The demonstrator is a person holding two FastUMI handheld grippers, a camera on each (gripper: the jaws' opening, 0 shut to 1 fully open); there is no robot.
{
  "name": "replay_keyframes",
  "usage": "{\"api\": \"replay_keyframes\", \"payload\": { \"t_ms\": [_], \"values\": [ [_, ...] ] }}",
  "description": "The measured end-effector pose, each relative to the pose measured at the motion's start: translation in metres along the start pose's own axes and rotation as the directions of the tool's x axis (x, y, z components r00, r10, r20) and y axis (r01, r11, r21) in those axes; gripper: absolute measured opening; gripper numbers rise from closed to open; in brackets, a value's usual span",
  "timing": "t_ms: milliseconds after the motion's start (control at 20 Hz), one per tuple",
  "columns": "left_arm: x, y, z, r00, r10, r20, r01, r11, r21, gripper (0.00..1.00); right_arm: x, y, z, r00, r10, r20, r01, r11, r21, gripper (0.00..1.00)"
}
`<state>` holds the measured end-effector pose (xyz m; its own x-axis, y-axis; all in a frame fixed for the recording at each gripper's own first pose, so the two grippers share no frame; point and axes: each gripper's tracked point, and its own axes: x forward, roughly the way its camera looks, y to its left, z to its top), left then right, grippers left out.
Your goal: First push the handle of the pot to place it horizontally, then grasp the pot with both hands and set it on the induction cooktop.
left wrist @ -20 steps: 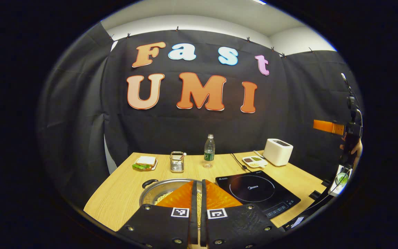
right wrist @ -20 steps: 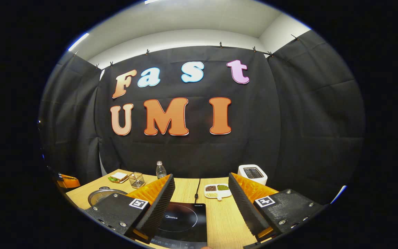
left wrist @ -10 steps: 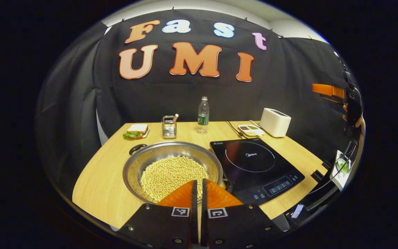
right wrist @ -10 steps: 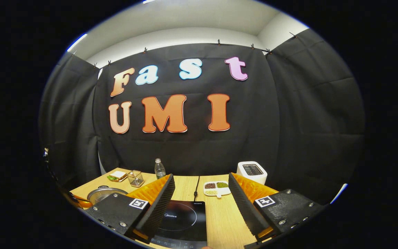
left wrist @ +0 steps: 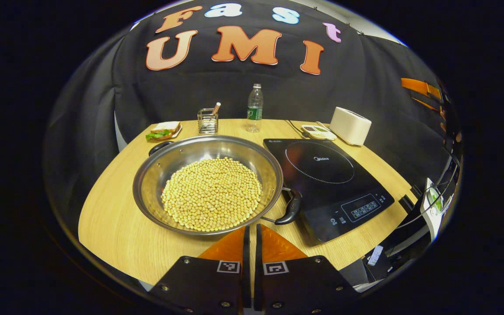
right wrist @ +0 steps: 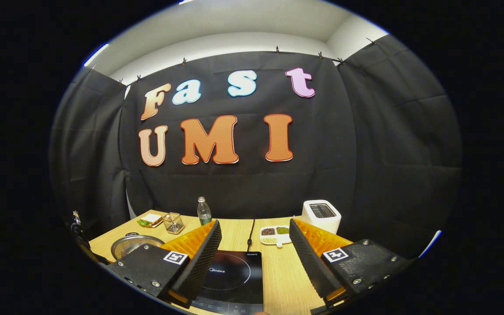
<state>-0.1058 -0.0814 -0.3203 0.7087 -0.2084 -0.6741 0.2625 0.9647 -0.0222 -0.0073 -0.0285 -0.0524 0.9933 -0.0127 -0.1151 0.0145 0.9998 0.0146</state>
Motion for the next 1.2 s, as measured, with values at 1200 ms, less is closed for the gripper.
{"api": "replay_keyframes", "payload": {
  "t_ms": [1200],
  "values": [
    [0.063,-0.042,0.014,0.995,-0.067,-0.072,0.066,0.998,-0.006,0.03,0.017,-0.049,-0.033,0.996,-0.062,-0.063,0.064,0.997,0.035,0.97]
  ]
}}
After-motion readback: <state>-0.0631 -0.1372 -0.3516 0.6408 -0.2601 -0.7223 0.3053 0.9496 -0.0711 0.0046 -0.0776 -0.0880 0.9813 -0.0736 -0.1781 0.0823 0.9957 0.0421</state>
